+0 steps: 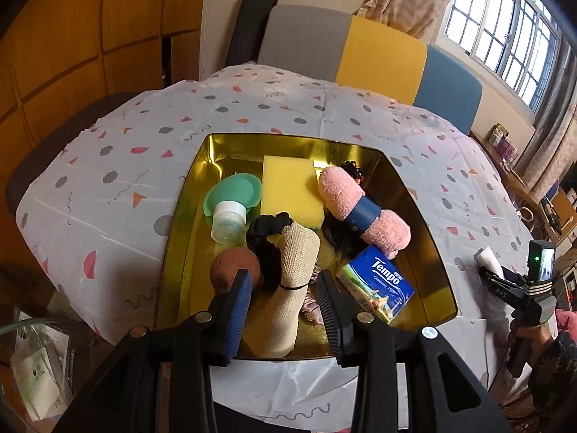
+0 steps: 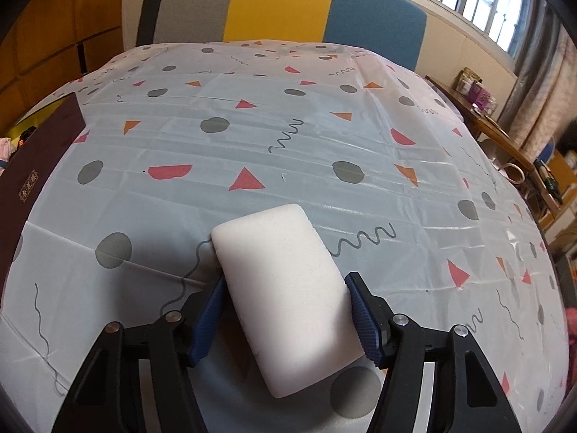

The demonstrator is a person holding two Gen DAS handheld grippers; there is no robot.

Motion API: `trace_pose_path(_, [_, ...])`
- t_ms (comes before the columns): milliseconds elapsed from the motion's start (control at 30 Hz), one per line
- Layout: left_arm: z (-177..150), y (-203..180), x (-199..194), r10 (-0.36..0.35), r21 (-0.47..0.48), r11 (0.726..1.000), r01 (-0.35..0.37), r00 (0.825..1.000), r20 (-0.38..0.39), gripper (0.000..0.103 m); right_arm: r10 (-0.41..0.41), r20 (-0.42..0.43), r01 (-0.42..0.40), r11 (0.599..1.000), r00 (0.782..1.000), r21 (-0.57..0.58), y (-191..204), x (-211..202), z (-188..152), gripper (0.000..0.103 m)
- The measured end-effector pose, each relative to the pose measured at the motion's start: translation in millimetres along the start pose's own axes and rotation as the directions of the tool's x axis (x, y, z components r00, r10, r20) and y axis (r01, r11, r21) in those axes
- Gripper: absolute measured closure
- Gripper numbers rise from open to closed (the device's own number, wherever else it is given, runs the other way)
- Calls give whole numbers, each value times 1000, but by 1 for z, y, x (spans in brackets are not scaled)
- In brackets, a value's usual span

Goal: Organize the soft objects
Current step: 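Lower the beige cloth into the tray with the left tool and release, then carry the white sponge into the tray with the right tool and release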

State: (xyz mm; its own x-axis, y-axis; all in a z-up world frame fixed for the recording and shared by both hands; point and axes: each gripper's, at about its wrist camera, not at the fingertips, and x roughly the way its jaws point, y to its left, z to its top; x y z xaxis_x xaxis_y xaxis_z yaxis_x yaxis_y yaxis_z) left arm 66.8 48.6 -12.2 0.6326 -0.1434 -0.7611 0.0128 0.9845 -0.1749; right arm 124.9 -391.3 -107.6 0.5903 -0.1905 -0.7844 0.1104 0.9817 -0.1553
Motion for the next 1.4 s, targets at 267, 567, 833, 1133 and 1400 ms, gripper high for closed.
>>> trace_pose_path(267, [-6,4,-4,0,-2,1000,0,1000,2,65,-21,-46,25,995,999,96,3,-5,2,42])
trace_pose_path(567, [-10,13,-3,7,-22,1000,-7,1000,1,65,64,-1,-63,991,998,118,25,-34,18,42])
trace_pose_path(833, [-11,17,-2,6,-36,999,-7,1000,-3,65,204,87,-206,978,975,19,86,-83,45,42])
trace_pose_path(1133, [-12,27,-3,19,-63,998,-19,1000,2,65,387,139,-371,920,912,-126,176,-133,64,42])
trace_pose_path(1400, [-11,45,-10,45,-103,994,-43,999,20,65,493,73,-469,857,867,-212,261,-143,68,41])
